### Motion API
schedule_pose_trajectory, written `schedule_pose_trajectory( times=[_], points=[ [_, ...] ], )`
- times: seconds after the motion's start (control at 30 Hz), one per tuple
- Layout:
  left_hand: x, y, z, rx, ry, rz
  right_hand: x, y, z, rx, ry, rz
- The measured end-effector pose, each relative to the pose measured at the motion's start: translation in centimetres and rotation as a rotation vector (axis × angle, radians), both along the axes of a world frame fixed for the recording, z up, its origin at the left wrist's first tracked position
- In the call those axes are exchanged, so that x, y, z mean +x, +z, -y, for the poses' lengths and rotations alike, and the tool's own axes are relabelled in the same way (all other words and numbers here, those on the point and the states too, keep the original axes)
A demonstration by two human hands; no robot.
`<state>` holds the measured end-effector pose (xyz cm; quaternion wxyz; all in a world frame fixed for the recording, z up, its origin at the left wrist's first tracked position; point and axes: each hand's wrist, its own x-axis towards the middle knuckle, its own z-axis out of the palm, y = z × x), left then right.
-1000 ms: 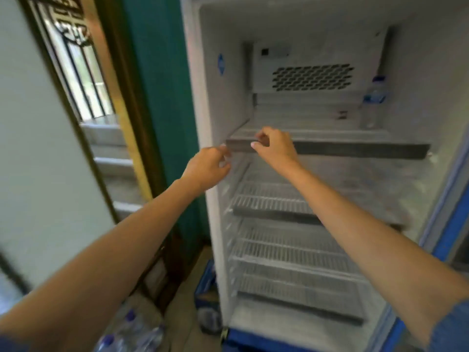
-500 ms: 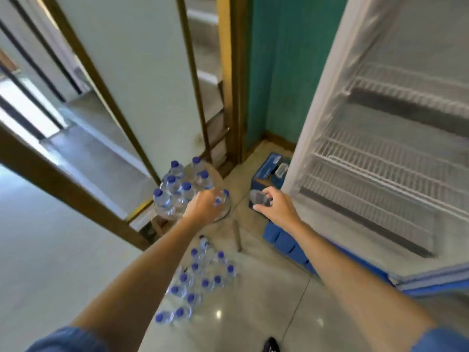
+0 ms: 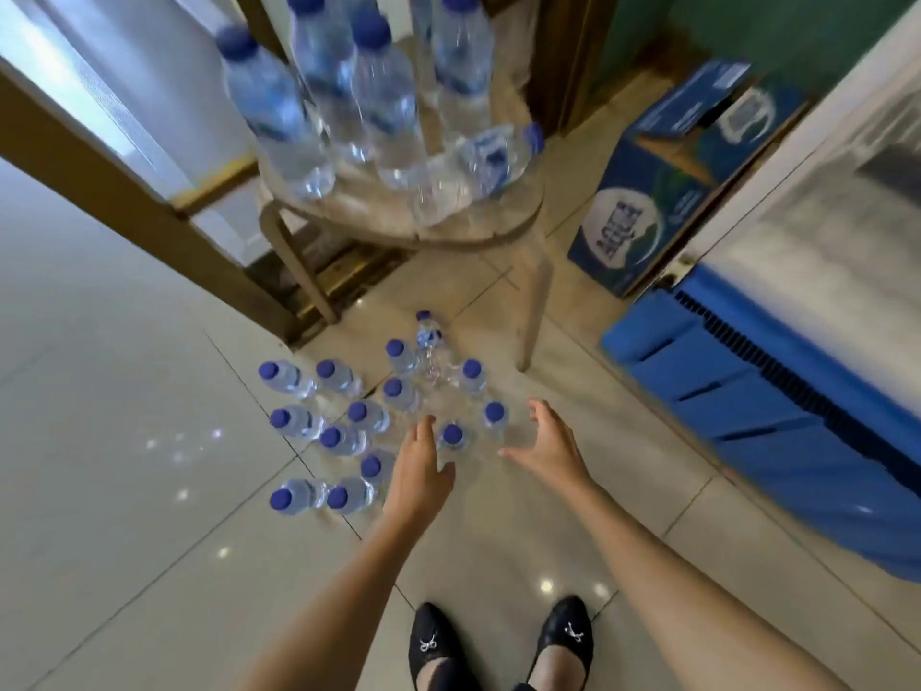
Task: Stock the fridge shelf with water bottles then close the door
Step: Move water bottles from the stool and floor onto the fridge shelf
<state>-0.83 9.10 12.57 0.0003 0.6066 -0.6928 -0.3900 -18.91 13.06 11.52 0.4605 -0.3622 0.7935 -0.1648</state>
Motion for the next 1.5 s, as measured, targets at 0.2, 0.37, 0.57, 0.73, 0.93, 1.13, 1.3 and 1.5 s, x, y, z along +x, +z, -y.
schedule_pose_trajectory(
  times=[0.2, 0.37, 0.57, 0.73, 0.93, 1.13, 1.3, 1.5],
  points=[
    [-0.8, -14.3, -4.2, 0.003, 0.196, -0.108, 1.6, -14.8, -0.8, -0.104, -0.112, 0.089],
    [-2.7, -21.1, -5.4, -0.029, 0.405, -0.246, 1.6, -21.3, 0.3, -0.198, -0.150, 0.093],
    [-5.0, -26.1, -4.0, -0.093, 0.630, -0.354, 1.1, -24.2, 2.2, -0.305, -0.250, 0.188],
    [-6.6, -27.4, -1.7, -0.139, 0.783, -0.464, 0.9, -25.8, 2.3, -0.380, -0.292, 0.176],
    [-6.2, -27.5, -1.2, -0.130, 0.693, -0.517, 0.7, -25.1, 1.1, -0.401, -0.359, 0.215],
    [-5.1, -22.7, -2.9, -0.035, 0.550, -0.542, 0.3, -20.4, -1.9, -0.301, -0.340, 0.216],
    [-4.5, -13.9, -3.4, 0.082, 0.525, -0.550, 0.6, -12.4, -3.7, -0.261, -0.414, 0.239],
    [-5.1, 1.6, -1.2, 0.231, 0.485, -0.598, -0.5, 3.6, -3.4, -0.267, -0.431, 0.295]
  ],
)
